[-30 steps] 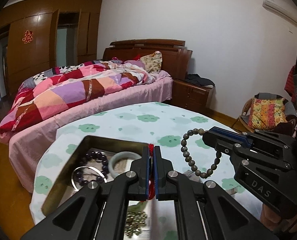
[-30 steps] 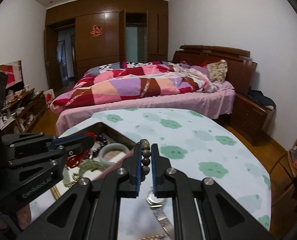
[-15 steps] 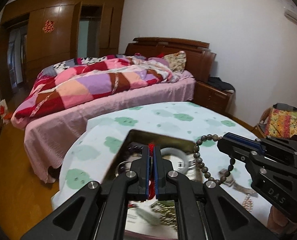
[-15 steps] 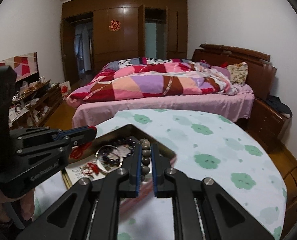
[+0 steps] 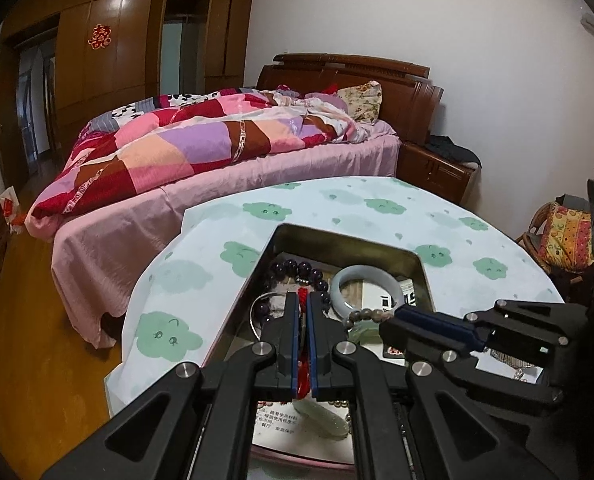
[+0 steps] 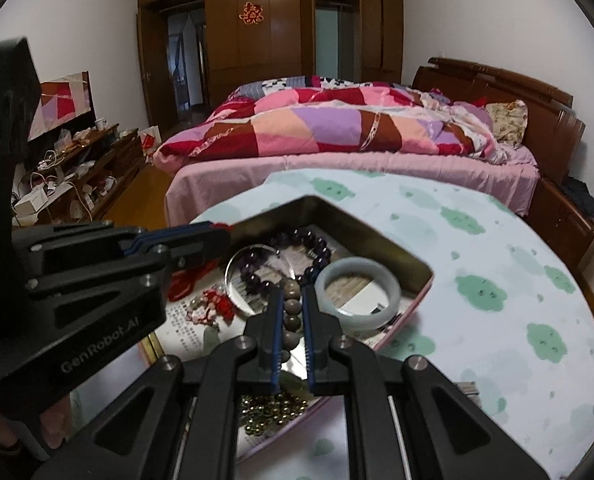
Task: Organize jewelry
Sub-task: 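Carry the red cord piece and grey bead bracelet into the tin with both tools, then open both tools to release the items in the tin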
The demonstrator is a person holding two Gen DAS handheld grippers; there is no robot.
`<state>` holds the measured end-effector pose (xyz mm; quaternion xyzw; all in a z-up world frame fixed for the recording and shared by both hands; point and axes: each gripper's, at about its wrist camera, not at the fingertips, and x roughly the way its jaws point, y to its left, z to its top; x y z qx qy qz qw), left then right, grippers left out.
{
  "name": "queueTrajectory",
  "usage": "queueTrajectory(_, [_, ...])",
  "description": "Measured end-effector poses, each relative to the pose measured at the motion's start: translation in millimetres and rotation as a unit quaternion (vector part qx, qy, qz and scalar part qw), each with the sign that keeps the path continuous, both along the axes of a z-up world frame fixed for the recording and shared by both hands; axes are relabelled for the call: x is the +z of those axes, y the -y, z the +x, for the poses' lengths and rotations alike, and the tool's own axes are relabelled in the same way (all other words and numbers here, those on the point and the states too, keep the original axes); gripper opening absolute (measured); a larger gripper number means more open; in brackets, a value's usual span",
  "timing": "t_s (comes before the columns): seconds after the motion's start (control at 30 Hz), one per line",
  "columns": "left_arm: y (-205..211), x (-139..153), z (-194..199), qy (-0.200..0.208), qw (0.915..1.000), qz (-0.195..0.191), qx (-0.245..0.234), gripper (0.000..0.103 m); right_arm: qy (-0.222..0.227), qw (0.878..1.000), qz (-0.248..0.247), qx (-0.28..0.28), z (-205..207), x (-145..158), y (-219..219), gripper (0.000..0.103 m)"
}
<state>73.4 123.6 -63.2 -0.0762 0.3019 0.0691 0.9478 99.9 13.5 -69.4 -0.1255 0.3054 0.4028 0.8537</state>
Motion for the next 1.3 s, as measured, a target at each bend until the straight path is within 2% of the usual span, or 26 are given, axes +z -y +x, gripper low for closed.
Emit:
queueTrajectory(0.37, [3,-8,4,-0.020,0.9998,0.010,0.002,0.002,-0.010,1.000,-0.003,-0.003,-3,-6,0,0.011])
queueTrajectory(0.77, [-1,-12,3,-0.023,0.9997,0.007,0.008,0.003,-0.020,1.000,-0.014,-0.008,0,-14,-3,0.012])
queueTrajectory(0.83, [-1,-12,3,-0.025,0.9996,0.007,0.012,0.005,-0.021,1.000,-0.013,-0.013,0,-14,-2,0.015])
queueTrajectory(0.87, [-1,-12,4,-0.026,0.9995,0.007,0.014,0.006,-0.022,1.000,-0.012,-0.014,2,-15,-2,0.018])
queueTrajectory(0.9, [-2,-12,4,-0.027,0.9995,0.006,0.017,0.013,-0.024,1.000,-0.012,-0.016,2,-15,-1,0.024])
queueTrajectory(0.97, [-2,-11,2,-0.022,0.9995,0.007,0.021,0.037,-0.022,1.000,-0.011,-0.019,2,-15,0,0.037])
queueTrajectory(1.0, [-2,-9,0,-0.017,0.9995,0.009,0.027,0.057,-0.020,1.000,-0.007,-0.017,2,-14,0,0.046])
queueTrajectory(1.03, [-2,-7,-2,-0.008,0.9993,0.012,0.034,0.067,-0.017,1.000,-0.004,-0.018,0,-12,1,0.054])
queueTrajectory(1.23, [-3,-4,-3,-0.003,0.9993,0.013,0.035,0.067,-0.010,1.000,-0.004,-0.023,-1,-10,3,0.057])
queueTrajectory(1.3, [-5,-6,-3,-0.006,0.9990,0.011,0.042,0.067,-0.009,1.000,-0.001,-0.027,0,-9,5,0.062])
